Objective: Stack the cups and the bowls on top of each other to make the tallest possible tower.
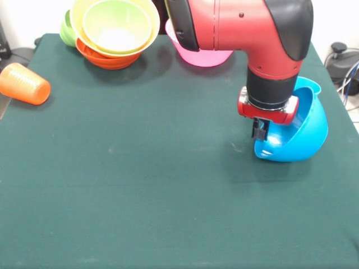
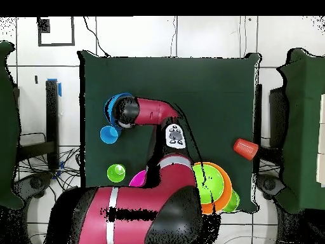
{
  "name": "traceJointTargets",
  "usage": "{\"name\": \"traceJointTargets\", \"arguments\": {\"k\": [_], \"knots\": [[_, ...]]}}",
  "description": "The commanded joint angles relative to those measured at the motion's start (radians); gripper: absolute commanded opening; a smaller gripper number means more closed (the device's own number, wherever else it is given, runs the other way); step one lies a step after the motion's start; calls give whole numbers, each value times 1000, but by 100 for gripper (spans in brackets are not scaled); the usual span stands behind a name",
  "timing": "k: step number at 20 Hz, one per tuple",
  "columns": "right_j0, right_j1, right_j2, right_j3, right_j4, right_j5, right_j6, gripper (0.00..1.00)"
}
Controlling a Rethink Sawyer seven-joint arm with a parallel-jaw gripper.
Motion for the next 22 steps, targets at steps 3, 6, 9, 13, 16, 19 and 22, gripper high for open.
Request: {"name": "traceJointTargets", "arguments": {"k": [3, 6, 9, 13, 16, 19, 22], "knots": [[50, -34, 9, -29, -14, 170, 71, 0], [78, -24, -24, -113, -14, 335, 81, 0], [80, -20, -31, -147, -14, 400, 73, 0], [81, -26, -30, -123, -13, 367, 76, 0], [87, -20, -35, -139, -17, 333, 90, 0], [93, -24, -42, -135, -14, 340, 101, 0], [94, -27, -43, -119, -15, 317, 98, 0]]}}
